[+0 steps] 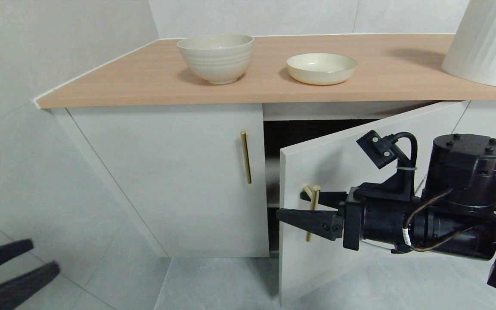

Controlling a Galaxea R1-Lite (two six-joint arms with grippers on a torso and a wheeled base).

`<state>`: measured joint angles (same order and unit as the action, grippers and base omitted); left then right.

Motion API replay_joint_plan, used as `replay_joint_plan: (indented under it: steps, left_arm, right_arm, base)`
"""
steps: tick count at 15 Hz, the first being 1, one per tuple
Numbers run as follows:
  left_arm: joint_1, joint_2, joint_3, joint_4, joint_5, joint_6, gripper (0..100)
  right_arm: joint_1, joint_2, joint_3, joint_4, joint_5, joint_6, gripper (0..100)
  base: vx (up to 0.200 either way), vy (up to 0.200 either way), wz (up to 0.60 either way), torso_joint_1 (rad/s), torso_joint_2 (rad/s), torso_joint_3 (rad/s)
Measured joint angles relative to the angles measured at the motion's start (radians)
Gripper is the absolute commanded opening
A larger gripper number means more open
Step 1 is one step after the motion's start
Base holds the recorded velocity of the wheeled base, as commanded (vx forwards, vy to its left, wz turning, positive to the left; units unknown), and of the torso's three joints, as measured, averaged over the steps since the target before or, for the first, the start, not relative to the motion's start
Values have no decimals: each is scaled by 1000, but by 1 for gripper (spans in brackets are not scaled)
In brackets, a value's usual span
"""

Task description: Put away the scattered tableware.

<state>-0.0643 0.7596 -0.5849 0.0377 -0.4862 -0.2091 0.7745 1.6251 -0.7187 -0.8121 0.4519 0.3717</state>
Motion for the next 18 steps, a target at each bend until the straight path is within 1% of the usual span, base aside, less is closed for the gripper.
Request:
replay_joint_plan:
  steps: [2, 4, 5, 6, 7, 8, 10, 12, 13, 14, 15, 18]
  left_arm:
    - [-56, 210, -35, -179, -27, -49, 100]
    - [-147, 396, -55, -416, -43, -125, 100]
    - [-190, 464, -64, -500, -46, -150, 100]
    - [-234, 539, -80, -592, -47, -165, 100]
    - [-268, 593, -96, -659, -44, -174, 100]
    - [-297, 632, -108, -687, -35, -180, 100]
    - [-356, 690, -114, -692, -25, -183, 100]
    - [-407, 740, -97, -696, -13, -183, 100]
    - [-423, 766, -93, -700, -3, -183, 100]
    - [-434, 788, -92, -703, 6, -183, 0]
    - [-440, 810, -92, -716, 15, -183, 0]
    - [-459, 879, -90, -850, 21, -179, 0]
  right_arm:
    - [0, 0, 1, -1, 0, 0, 100]
    - [0, 1, 2, -2, 0, 0, 100]
    - [1, 0, 4, -2, 0, 0, 100]
    - [4, -1, 4, 8, 0, -1, 100]
    - [9, -4, 4, 20, -2, -2, 100]
    - [13, -7, 4, 24, -4, -2, 100]
    - [18, -10, 5, 28, -6, -2, 100]
    - [20, -11, 5, 30, -6, -2, 100]
    - [20, -11, 5, 30, -6, -1, 100]
    - [21, -11, 5, 31, -5, -1, 100]
    - [21, -11, 5, 31, -5, -2, 100]
    - [21, -10, 6, 32, -4, -2, 100]
  base:
    - [0, 0, 0, 0, 0, 0]
    - [0, 0, 0, 0, 0, 0]
    - [0, 0, 0, 0, 0, 0]
    - [0, 0, 0, 0, 0, 0]
    - [0, 0, 0, 0, 0, 0]
    - [0, 0, 0, 0, 0, 0]
    - [0, 0, 0, 0, 0, 0]
    - [0, 0, 0, 0, 0, 0]
    - [0, 0, 0, 0, 0, 0]
    - [0, 0, 0, 0, 0, 0]
    - [0, 0, 0, 0, 0, 0]
    - [0, 0, 0, 0, 0, 0]
